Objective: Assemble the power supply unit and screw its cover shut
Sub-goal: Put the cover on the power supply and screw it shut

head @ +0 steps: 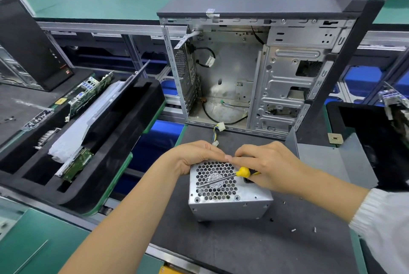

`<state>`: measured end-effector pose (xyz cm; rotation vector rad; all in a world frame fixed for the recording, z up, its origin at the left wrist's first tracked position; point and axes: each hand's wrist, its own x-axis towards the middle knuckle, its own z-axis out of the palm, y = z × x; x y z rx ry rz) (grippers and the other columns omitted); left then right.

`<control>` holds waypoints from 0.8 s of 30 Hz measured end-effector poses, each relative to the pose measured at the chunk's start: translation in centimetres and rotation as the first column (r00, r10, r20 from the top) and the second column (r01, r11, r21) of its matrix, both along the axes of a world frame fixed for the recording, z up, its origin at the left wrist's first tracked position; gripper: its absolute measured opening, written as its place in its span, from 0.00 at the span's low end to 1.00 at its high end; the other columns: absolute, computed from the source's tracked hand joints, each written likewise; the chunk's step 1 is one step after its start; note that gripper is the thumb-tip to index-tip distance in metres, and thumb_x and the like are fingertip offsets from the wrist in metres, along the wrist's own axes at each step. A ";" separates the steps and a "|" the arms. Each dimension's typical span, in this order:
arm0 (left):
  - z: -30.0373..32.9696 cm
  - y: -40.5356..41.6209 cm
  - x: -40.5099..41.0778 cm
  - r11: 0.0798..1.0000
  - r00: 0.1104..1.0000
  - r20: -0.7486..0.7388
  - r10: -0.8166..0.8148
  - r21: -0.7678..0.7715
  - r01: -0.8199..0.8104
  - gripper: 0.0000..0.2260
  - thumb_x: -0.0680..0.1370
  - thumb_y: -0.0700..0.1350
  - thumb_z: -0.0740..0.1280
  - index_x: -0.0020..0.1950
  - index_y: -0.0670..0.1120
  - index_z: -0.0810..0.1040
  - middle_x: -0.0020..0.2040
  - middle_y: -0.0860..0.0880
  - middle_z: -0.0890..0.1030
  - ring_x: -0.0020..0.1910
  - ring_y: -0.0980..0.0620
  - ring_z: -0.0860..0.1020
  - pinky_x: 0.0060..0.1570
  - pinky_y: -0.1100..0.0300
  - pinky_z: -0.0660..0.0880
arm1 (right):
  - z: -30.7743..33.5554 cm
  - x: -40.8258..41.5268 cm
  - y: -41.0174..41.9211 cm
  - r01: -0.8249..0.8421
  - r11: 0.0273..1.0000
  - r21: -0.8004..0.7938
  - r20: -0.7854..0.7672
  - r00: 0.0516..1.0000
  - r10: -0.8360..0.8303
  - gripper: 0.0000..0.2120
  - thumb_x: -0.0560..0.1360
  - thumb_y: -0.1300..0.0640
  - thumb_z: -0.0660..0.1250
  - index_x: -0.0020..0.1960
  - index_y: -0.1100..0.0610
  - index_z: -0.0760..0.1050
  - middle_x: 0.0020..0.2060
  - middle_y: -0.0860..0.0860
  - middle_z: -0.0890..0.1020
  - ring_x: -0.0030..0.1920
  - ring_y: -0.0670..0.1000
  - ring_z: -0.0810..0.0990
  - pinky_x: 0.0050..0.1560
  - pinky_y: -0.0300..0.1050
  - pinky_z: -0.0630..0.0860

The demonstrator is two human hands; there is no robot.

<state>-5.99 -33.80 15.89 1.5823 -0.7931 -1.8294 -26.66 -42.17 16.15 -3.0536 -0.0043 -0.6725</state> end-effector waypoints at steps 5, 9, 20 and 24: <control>-0.2 -0.1 0.0 1.000 1.000 -0.014 0.021 0.005 -0.021 0.05 0.77 0.41 0.70 0.47 0.40 0.83 0.43 0.43 0.85 0.40 0.49 0.84 0.46 0.58 0.81 | 0.3 0.0 0.6 0.025 0.996 0.085 -0.034 0.999 -0.023 0.16 0.61 0.60 0.78 0.48 0.50 0.84 0.38 0.46 0.80 0.23 0.48 0.68 0.25 0.36 0.56; -0.3 0.0 -0.1 0.999 0.999 -0.014 0.036 0.010 -0.036 0.07 0.76 0.42 0.70 0.50 0.39 0.83 0.45 0.42 0.84 0.41 0.49 0.83 0.47 0.57 0.80 | 0.4 -0.3 0.4 0.049 0.958 0.284 0.010 0.998 -0.055 0.12 0.68 0.59 0.74 0.51 0.50 0.83 0.40 0.46 0.80 0.29 0.48 0.75 0.25 0.40 0.70; -0.3 -0.1 -0.2 1.000 1.000 0.011 0.021 0.001 -0.021 0.16 0.67 0.46 0.77 0.50 0.39 0.84 0.45 0.44 0.85 0.41 0.49 0.84 0.49 0.56 0.82 | 5.8 0.5 -3.9 0.425 0.842 0.333 -0.469 0.849 -0.243 0.12 0.74 0.37 0.59 0.43 0.45 0.69 0.30 0.46 0.75 0.32 0.44 0.72 0.33 0.43 0.67; -0.2 0.0 -0.1 1.000 1.000 0.027 0.005 -0.016 -0.004 0.14 0.66 0.45 0.77 0.49 0.41 0.85 0.44 0.44 0.86 0.40 0.50 0.84 0.46 0.56 0.82 | 8.3 0.3 -4.0 0.385 0.901 0.202 -0.499 0.831 -0.244 0.09 0.76 0.40 0.60 0.46 0.45 0.69 0.33 0.43 0.76 0.36 0.40 0.72 0.36 0.43 0.68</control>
